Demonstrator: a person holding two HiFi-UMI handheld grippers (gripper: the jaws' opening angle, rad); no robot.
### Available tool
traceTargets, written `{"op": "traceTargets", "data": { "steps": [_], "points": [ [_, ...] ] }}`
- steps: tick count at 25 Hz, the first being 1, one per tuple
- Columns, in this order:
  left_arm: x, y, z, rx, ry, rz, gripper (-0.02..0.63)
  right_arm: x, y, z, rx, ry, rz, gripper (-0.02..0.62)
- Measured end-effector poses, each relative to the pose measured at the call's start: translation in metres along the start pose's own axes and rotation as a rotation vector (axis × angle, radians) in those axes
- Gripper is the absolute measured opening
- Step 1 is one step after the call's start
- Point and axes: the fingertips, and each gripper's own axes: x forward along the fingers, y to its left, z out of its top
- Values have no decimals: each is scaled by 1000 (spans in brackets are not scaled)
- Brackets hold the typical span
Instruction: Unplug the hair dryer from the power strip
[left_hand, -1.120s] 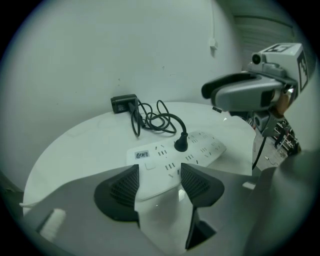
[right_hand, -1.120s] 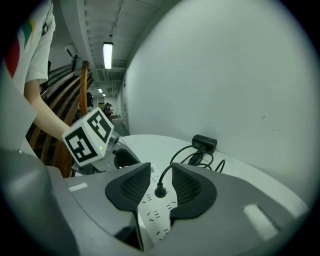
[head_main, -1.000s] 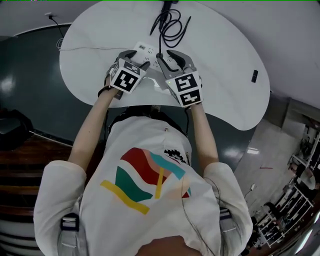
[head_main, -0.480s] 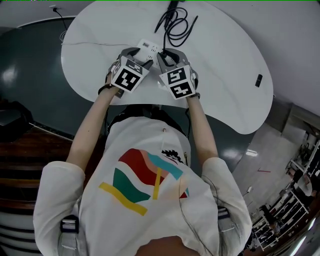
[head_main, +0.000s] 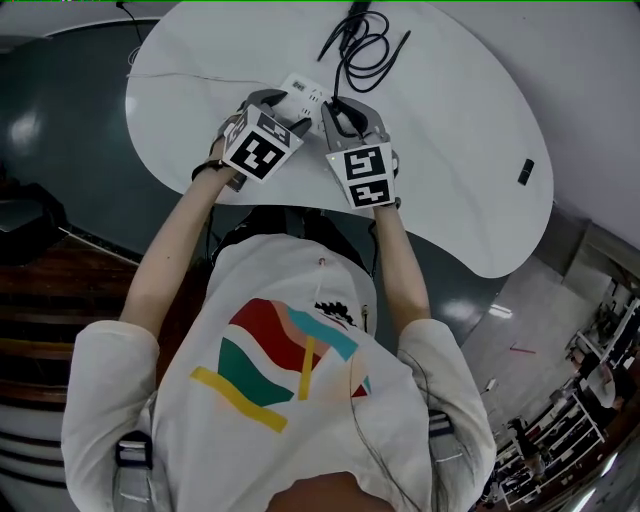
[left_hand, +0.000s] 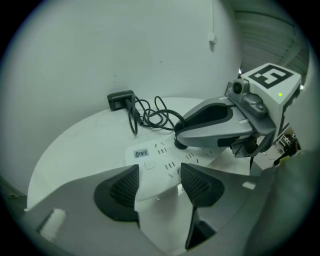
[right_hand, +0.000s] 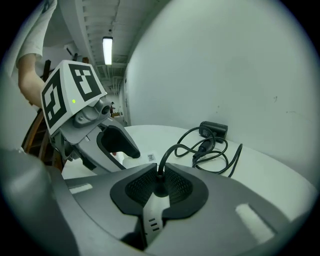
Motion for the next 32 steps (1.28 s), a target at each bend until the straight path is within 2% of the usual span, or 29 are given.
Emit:
{"op": "traceTargets", "data": {
  "steps": [8, 9, 11, 12, 13, 15, 18, 24, 29, 32],
  "points": [
    [4, -2, 2, 19, 37, -6, 261, -6, -9, 2, 163, -63, 75, 49],
    [4, -2, 1, 15, 43, -9, 261, -11, -12, 12, 238, -124, 104, 48],
    [3, -2, -2, 18, 59, -19, 259, -28, -24, 57, 466, -354, 175, 49],
    [3, -2, -1, 25, 66, -25, 259, -35, -31, 83, 516, -454, 184, 49],
    [3, -2, 1, 30, 70, -31, 259, -39, -39, 104, 481, -503, 164, 51],
    [3, -7, 1, 23, 74, -38, 259, -46, -48, 128, 384, -513, 139, 52],
    [1, -6, 2, 24, 73, -35, 259, -58, -54, 140, 383, -527, 164, 54],
    [0, -6, 2, 27, 69, -38, 259, -57, -50, 130, 349, -468, 161, 54],
    [1, -4, -2, 18, 77, -29, 259, -58, -56, 111, 298, -392, 92, 54],
    [-1, -4, -1, 22, 76, -33, 259, -68, -68, 90, 303, -346, 42, 54]
  ]
}}
